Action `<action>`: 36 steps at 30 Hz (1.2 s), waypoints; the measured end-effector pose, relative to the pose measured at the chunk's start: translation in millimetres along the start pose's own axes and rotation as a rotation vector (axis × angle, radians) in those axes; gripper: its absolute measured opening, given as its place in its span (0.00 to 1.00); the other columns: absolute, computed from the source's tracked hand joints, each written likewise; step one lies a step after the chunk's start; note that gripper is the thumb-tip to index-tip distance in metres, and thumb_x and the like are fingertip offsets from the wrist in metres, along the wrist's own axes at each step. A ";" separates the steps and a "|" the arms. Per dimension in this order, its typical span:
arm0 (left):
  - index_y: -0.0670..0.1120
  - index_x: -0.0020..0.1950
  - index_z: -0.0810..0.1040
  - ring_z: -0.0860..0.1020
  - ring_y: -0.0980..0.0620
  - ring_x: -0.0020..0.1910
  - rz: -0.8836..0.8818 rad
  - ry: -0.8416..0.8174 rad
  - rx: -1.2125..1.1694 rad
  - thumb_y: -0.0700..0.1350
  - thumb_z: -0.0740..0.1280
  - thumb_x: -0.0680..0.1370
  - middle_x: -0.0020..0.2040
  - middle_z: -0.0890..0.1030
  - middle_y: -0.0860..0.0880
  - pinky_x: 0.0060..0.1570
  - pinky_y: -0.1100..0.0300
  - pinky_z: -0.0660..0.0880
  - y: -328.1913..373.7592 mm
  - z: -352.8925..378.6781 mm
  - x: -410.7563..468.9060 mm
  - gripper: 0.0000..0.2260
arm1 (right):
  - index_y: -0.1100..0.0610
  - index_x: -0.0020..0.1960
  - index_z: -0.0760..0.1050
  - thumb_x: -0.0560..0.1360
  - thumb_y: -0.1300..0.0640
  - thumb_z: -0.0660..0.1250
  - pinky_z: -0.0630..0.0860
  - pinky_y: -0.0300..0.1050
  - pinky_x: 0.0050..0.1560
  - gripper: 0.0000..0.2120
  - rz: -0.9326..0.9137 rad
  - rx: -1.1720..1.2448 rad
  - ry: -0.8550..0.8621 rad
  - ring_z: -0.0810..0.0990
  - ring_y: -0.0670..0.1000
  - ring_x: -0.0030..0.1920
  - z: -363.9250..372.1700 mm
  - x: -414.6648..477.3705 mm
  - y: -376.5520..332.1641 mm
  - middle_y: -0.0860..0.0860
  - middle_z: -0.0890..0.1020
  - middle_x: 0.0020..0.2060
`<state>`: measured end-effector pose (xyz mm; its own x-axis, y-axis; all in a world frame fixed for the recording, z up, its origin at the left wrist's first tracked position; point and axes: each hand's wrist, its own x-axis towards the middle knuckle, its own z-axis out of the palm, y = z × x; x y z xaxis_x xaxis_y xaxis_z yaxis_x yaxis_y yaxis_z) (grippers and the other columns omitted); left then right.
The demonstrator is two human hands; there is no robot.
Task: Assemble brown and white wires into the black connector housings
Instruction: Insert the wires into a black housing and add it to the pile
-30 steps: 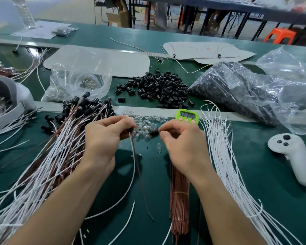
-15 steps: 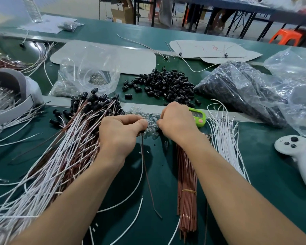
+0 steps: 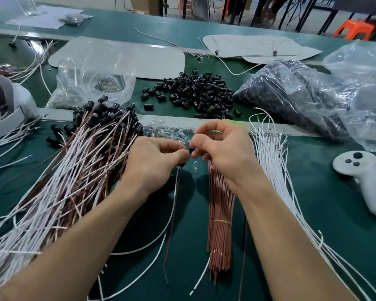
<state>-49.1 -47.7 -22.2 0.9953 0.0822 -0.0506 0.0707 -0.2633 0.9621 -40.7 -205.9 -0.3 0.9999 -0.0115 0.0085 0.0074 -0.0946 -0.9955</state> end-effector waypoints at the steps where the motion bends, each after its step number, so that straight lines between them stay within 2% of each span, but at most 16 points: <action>1: 0.52 0.37 0.87 0.82 0.59 0.31 0.008 -0.011 0.015 0.40 0.79 0.70 0.33 0.86 0.52 0.37 0.69 0.77 -0.6 1.2 -0.7 0.07 | 0.59 0.43 0.80 0.73 0.70 0.73 0.73 0.38 0.28 0.07 0.004 0.015 0.002 0.82 0.51 0.28 -0.9 -1.9 4.2 0.56 0.85 0.31; 4: 0.52 0.34 0.87 0.82 0.60 0.32 0.029 -0.022 0.052 0.40 0.80 0.70 0.33 0.86 0.53 0.37 0.69 0.78 -2.2 2.7 -2.1 0.08 | 0.60 0.43 0.81 0.74 0.70 0.73 0.73 0.38 0.27 0.06 -0.008 0.003 -0.002 0.81 0.50 0.28 -2.9 -5.5 15.7 0.54 0.84 0.30; 8: 0.50 0.37 0.87 0.84 0.56 0.34 0.041 -0.041 0.031 0.39 0.80 0.70 0.34 0.86 0.51 0.41 0.65 0.81 -3.7 2.7 -5.2 0.07 | 0.61 0.42 0.81 0.75 0.68 0.72 0.73 0.39 0.28 0.05 -0.038 -0.002 0.003 0.81 0.51 0.28 -4.4 -6.5 22.6 0.55 0.84 0.30; 13: 0.50 0.36 0.87 0.85 0.55 0.34 0.030 -0.049 0.029 0.38 0.80 0.70 0.34 0.86 0.50 0.41 0.64 0.82 -3.3 1.4 -6.6 0.08 | 0.60 0.41 0.81 0.76 0.66 0.73 0.73 0.40 0.28 0.06 -0.059 -0.050 -0.013 0.80 0.50 0.27 -5.8 -6.8 24.4 0.55 0.84 0.31; 17: 0.51 0.39 0.88 0.86 0.53 0.36 0.022 -0.060 0.020 0.39 0.80 0.70 0.35 0.87 0.50 0.43 0.60 0.83 -3.9 -0.1 -5.9 0.07 | 0.61 0.40 0.80 0.76 0.67 0.72 0.72 0.36 0.28 0.06 -0.071 -0.065 -0.025 0.77 0.49 0.26 -6.3 -6.4 24.5 0.55 0.83 0.30; 21: 0.55 0.40 0.87 0.86 0.54 0.35 0.032 -0.073 0.009 0.39 0.80 0.71 0.35 0.87 0.50 0.42 0.62 0.82 -4.3 -1.1 -5.7 0.10 | 0.62 0.39 0.80 0.76 0.67 0.72 0.72 0.38 0.28 0.08 -0.063 -0.072 -0.045 0.75 0.49 0.26 -7.2 -4.6 24.5 0.55 0.82 0.29; 26: 0.54 0.40 0.88 0.84 0.56 0.34 0.022 -0.074 -0.016 0.39 0.80 0.70 0.34 0.86 0.50 0.39 0.65 0.80 -4.0 -0.9 -6.0 0.08 | 0.60 0.38 0.80 0.76 0.66 0.72 0.73 0.44 0.31 0.08 -0.046 -0.084 -0.054 0.75 0.50 0.26 -9.6 -2.1 26.1 0.52 0.82 0.28; 29: 0.53 0.40 0.88 0.83 0.56 0.33 0.015 -0.074 -0.031 0.40 0.80 0.70 0.34 0.86 0.49 0.37 0.66 0.79 -3.2 -1.4 -5.8 0.08 | 0.60 0.38 0.80 0.76 0.66 0.72 0.73 0.42 0.30 0.08 -0.048 -0.078 -0.066 0.74 0.50 0.26 -10.2 -1.6 26.1 0.52 0.82 0.28; 36: 0.52 0.41 0.88 0.84 0.54 0.34 0.015 -0.092 -0.040 0.39 0.80 0.70 0.35 0.87 0.48 0.41 0.62 0.81 -4.5 0.2 -5.3 0.08 | 0.62 0.38 0.79 0.76 0.68 0.72 0.70 0.40 0.28 0.08 -0.027 -0.051 -0.091 0.72 0.49 0.25 -13.2 -0.4 24.7 0.53 0.80 0.27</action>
<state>-54.6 -47.1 -26.3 0.9982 -0.0109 -0.0587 0.0548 -0.2247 0.9729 -41.1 -221.4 -23.7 0.9964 0.0814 0.0239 0.0356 -0.1445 -0.9889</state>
